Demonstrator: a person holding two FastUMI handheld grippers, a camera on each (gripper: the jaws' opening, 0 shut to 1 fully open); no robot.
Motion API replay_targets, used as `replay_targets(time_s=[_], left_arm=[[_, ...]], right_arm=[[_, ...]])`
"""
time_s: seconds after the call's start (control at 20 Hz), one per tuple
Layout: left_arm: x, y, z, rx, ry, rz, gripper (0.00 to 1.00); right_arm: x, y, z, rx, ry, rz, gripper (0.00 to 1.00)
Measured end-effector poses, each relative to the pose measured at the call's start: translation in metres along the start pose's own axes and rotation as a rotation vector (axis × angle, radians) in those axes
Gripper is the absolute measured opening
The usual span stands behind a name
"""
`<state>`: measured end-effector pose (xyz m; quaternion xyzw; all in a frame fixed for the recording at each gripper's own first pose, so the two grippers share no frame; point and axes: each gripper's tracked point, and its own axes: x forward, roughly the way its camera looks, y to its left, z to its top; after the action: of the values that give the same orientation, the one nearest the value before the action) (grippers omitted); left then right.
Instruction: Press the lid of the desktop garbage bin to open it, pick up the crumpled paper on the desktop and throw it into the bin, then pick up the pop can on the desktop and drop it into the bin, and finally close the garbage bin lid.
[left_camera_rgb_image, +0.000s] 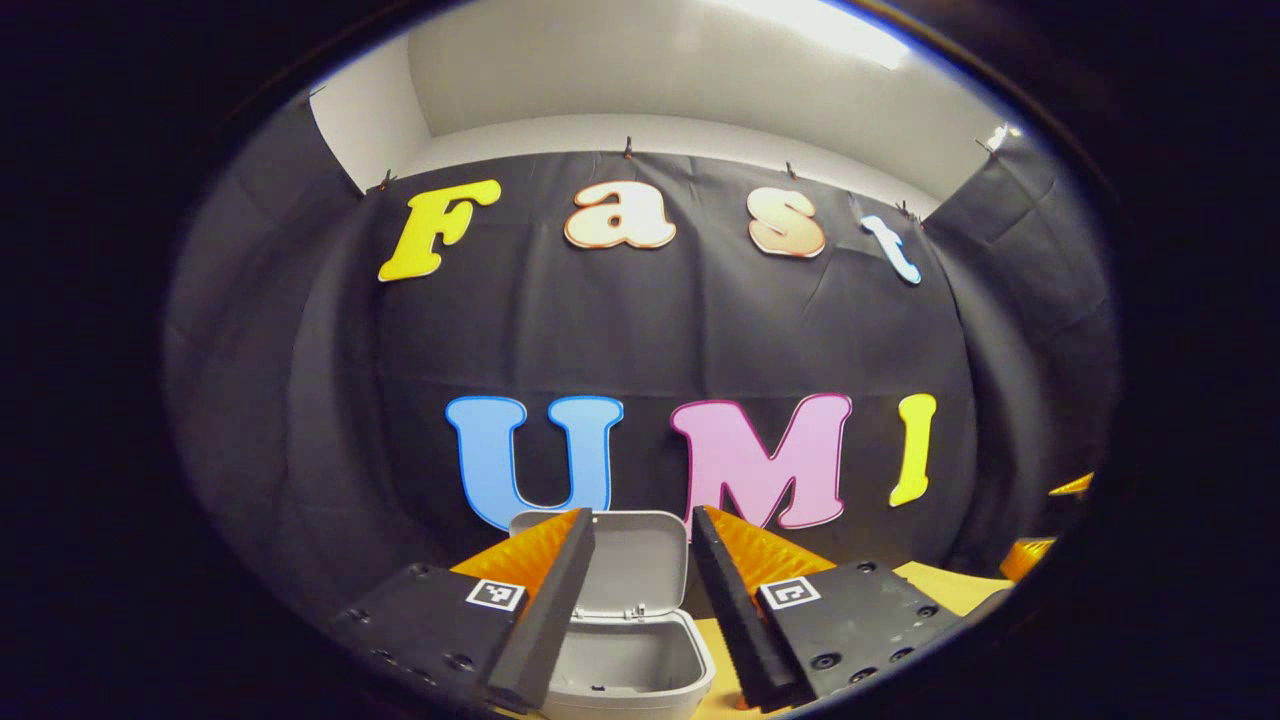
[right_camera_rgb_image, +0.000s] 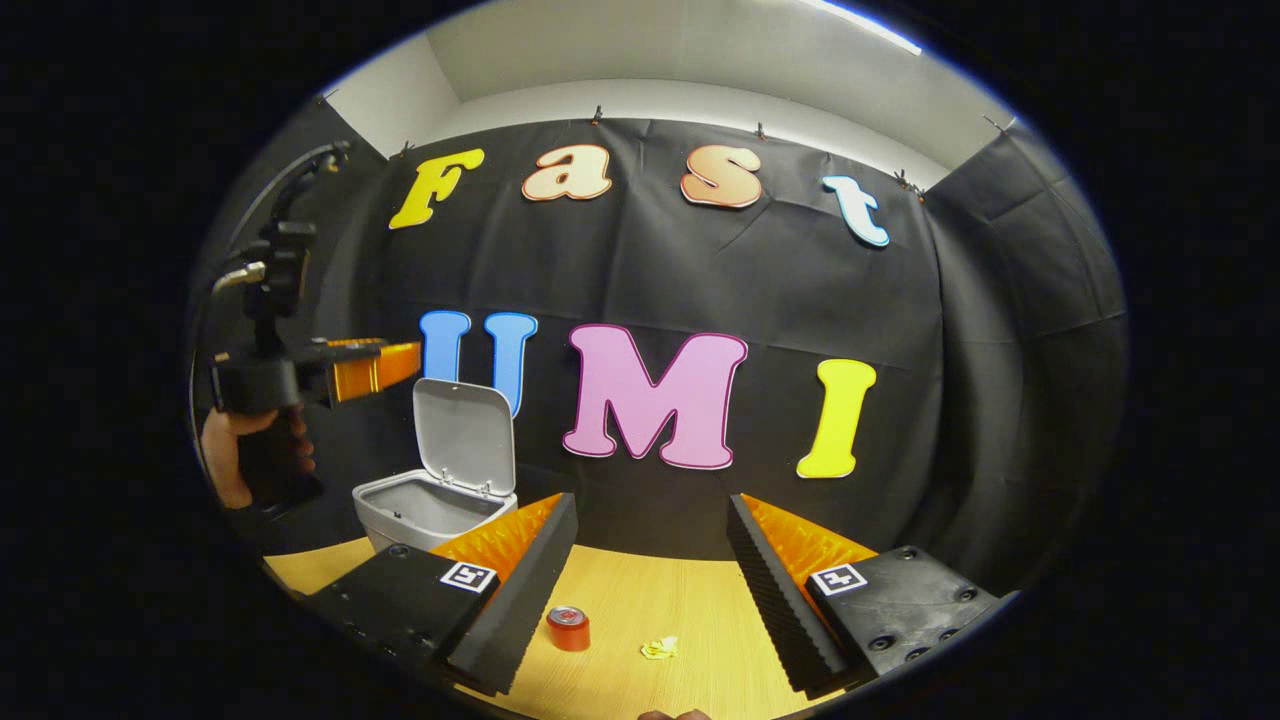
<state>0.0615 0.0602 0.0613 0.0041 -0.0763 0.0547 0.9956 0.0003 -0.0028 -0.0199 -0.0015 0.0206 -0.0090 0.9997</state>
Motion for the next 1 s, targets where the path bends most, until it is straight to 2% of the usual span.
replay_targets(time_s=[0.1,0.15,0.2,0.25,0.5,0.75,1.0], left_arm=[[-0.013,-0.009,0.012,0.004,-0.028,-0.016,0.75],[-0.019,-0.015,0.014,0.006,-0.025,-0.032,0.82],[-0.025,-0.02,0.014,0.005,-0.018,-0.042,0.95],[-0.031,-0.026,0.013,-0.002,-0.011,-0.051,0.99],[-0.064,-0.042,-0.011,-0.062,0.063,-0.054,0.99],[-0.084,-0.037,-0.053,-0.026,0.179,-0.039,1.0],[-0.091,-0.028,-0.072,-0.025,0.23,-0.009,0.99]], right_arm=[[-0.001,-0.002,0.0,-0.002,0.0,-0.007,0.98],[-0.001,-0.004,0.0,-0.004,0.0,-0.013,0.98],[-0.002,-0.005,-0.002,-0.006,0.002,-0.016,0.98],[-0.001,-0.006,-0.002,-0.004,0.005,-0.017,0.98],[0.0,-0.009,-0.013,-0.009,0.043,-0.018,0.98],[0.008,-0.014,-0.036,-0.011,0.112,-0.024,0.98],[0.029,-0.018,-0.071,-0.053,0.211,-0.008,0.98]])
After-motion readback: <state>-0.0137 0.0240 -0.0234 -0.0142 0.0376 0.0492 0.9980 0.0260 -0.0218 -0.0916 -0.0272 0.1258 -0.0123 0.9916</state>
